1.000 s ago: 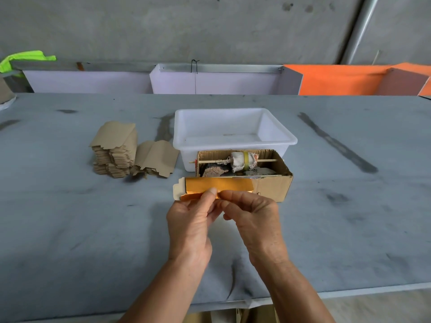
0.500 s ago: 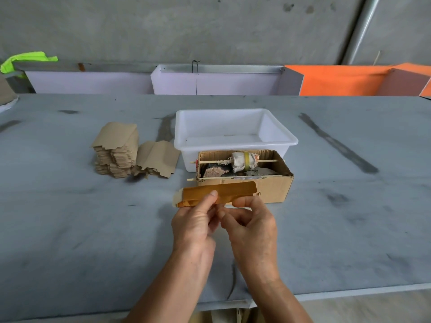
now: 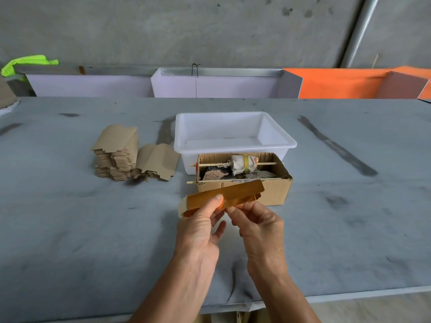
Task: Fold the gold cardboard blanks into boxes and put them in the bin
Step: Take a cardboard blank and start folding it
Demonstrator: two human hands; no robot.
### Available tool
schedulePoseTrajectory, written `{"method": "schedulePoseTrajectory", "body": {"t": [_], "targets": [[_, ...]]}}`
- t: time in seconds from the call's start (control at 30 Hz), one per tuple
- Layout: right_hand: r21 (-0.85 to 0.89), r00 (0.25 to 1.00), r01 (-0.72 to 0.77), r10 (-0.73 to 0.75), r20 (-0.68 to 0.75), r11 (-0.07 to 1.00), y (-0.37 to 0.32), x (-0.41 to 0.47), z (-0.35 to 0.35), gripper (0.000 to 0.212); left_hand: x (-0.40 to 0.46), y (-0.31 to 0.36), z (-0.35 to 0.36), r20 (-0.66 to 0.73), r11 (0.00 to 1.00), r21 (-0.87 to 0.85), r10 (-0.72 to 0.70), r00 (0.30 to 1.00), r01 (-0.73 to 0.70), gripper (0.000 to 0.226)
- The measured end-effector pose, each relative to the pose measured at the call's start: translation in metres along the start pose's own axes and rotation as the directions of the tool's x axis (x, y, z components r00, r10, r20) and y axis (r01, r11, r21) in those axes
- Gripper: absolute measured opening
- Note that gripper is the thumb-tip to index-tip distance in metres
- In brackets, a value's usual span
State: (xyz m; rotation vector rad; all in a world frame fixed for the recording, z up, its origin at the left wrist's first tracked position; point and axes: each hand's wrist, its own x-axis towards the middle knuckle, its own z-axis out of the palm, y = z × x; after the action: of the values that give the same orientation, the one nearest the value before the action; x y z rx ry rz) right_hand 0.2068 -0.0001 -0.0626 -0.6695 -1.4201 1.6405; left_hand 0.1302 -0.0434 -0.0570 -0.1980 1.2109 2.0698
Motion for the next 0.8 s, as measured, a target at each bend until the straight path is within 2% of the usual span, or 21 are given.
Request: {"method": "schedulePoseTrajectory", "body": {"t": [0.23, 0.33, 0.4, 0.5, 0.6, 0.8], "targets": [[0.013, 0.992, 0.107, -0.106, -0.065, 0.994, 0.009, 0.000, -0.003, 0.018, -0.004, -0.004, 0.000, 0.025, 0.995, 0.071, -0.068, 0.997, 0.066, 0.016], [0.078, 0.992, 0.108, -0.101, -0.081, 0.991, 0.007, -0.002, -0.005, 0.005, -0.005, -0.007, 0.000, 0.026, 0.995, 0.091, -0.054, 0.998, 0.051, 0.024], [0.115, 0.995, 0.077, -0.068, -0.078, 0.990, 0.007, -0.004, -0.007, 0.006, -0.005, -0.008, 0.000, 0.026, 0.994, 0.104, -0.035, 0.999, 0.032, 0.024], [0.127, 0.995, -0.023, 0.034, -0.089, 0.992, 0.008, -0.003, -0.009, 0.023, -0.006, -0.012, 0.001, 0.003, 0.993, 0.118, -0.011, 1.000, 0.011, 0.020], [0.188, 0.991, -0.118, 0.127, -0.035, 0.975, 0.005, -0.004, -0.009, 0.027, -0.005, -0.013, 0.000, -0.025, 0.993, 0.117, 0.015, 1.000, -0.012, 0.019], [0.396, 0.964, -0.259, 0.260, 0.052, 0.881, 0.003, -0.010, -0.012, 0.045, -0.002, -0.013, -0.002, -0.047, 0.989, 0.134, 0.069, 0.996, -0.063, 0.020]]}}
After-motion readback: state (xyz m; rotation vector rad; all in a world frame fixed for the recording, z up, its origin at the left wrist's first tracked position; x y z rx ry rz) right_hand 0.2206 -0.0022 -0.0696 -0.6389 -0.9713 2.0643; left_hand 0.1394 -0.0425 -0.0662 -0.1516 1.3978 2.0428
